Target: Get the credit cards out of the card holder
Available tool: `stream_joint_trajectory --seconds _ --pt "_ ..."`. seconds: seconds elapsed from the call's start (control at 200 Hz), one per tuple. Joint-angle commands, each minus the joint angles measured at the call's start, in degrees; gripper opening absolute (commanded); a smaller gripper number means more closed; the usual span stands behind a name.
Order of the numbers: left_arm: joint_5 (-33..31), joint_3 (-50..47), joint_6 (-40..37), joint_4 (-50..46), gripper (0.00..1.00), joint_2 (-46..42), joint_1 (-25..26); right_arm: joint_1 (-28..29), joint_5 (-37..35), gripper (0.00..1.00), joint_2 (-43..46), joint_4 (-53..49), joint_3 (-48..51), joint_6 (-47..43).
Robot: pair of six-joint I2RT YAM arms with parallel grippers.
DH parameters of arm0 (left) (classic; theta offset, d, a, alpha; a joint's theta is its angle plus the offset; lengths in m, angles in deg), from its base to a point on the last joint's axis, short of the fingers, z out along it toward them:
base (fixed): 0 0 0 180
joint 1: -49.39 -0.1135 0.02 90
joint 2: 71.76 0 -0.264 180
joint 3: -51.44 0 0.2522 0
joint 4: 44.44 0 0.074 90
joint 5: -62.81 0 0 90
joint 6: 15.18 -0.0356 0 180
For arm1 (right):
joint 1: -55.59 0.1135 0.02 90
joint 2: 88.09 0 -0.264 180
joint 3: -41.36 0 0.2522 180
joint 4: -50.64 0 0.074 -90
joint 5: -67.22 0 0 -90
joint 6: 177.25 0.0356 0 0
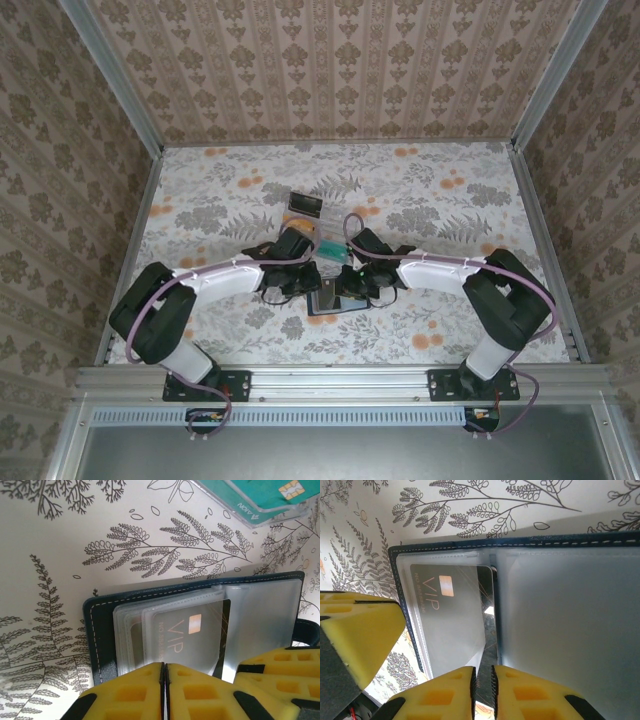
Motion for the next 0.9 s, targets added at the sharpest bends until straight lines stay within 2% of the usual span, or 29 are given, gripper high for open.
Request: stream_joint_trajectory --seconds 0.0,0.3,0.66,0.895 --pt "0.25 -0.13 -0.83 -0.11 0.11 0.92 -0.41 0.19 -1.58 0.21 -0.71 -0.16 0.99 -0.65" --pt "-1.31 -3.70 1.01 0.06 0.10 1.69 -0.41 0.15 -1.10 0.19 -1.61 2.09 2.58 -1.31" --pt "-1.08 -5.53 1.77 1.02 0.09 2.37 -0.33 -0.50 4.27 0.18 -1.93 7.90 4.60 -1.84" --pt "-1.21 -5.61 1.65 0.60 0.10 2.58 -0.33 -0.62 5.39 0.21 -1.31 10.25 5.52 -2.05"
